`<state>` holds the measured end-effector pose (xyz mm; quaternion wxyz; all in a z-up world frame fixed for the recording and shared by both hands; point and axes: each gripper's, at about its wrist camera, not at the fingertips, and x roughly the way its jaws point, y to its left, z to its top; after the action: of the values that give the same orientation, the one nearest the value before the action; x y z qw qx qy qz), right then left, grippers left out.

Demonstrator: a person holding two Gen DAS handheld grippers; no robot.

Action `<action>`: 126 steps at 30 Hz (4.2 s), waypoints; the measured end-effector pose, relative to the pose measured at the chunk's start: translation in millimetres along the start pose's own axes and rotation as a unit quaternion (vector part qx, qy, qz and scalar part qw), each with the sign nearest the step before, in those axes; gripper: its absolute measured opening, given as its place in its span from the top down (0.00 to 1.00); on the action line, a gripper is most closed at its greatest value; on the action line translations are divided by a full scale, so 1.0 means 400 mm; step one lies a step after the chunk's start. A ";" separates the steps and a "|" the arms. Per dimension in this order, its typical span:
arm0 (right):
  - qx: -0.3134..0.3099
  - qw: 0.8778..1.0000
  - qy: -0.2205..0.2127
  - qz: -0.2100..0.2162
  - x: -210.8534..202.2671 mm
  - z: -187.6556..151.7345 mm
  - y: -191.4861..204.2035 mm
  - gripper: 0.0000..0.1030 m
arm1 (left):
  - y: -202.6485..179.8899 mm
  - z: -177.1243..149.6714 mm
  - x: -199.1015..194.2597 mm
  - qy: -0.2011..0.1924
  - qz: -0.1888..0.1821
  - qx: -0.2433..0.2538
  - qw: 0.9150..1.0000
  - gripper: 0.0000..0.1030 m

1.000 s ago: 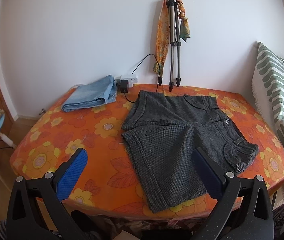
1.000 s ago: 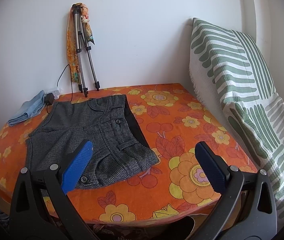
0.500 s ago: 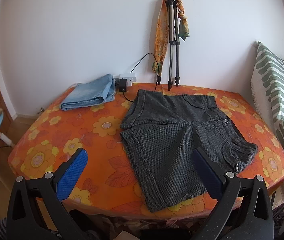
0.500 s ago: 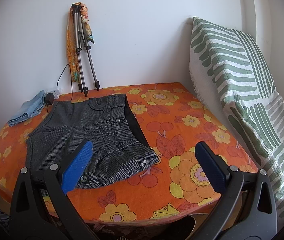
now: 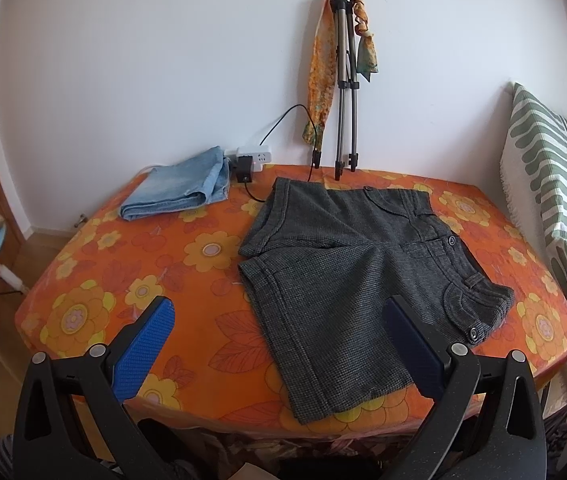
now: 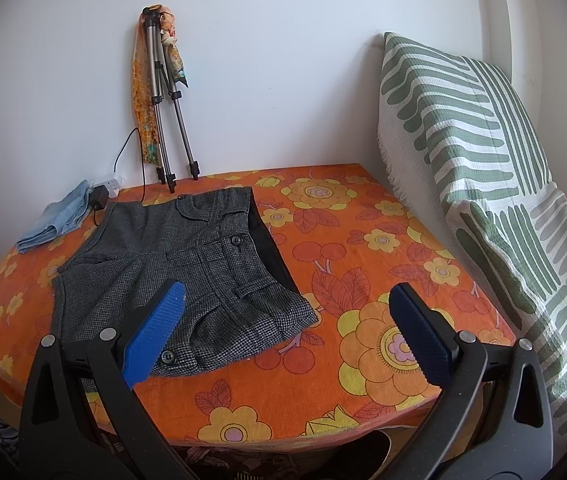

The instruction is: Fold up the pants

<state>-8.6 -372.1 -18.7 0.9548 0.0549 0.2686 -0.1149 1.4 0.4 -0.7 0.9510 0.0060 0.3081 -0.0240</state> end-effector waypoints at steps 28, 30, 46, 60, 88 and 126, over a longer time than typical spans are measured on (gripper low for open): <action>-0.084 0.991 0.042 0.092 0.030 0.030 0.015 0.00 | 0.025 -0.016 0.051 0.021 -0.011 0.061 0.998 0.02; -0.123 0.986 0.049 0.098 0.046 0.030 0.020 0.00 | 0.041 -0.022 0.064 0.031 -0.008 0.081 0.996 0.07; -0.018 0.963 0.233 0.130 0.280 0.015 -0.086 0.15 | -0.004 -0.128 0.116 0.131 -0.092 0.200 0.967 0.67; 0.147 0.928 0.322 0.116 0.445 -0.065 -0.148 0.24 | -0.105 -0.186 0.153 0.154 -0.143 0.342 0.916 0.67; 0.201 0.911 0.329 0.147 0.500 -0.096 -0.110 0.60 | -0.111 -0.236 0.231 0.191 -0.161 0.384 0.889 0.73; 0.203 0.941 0.181 0.204 0.649 0.376 0.056 0.85 | 0.043 0.333 0.464 0.030 -0.126 0.208 0.969 0.90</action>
<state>287.6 -424.8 -26.5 0.8619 0.3207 0.3905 0.0423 230.5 6.2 -1.9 0.9084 0.1658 0.3232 -0.2069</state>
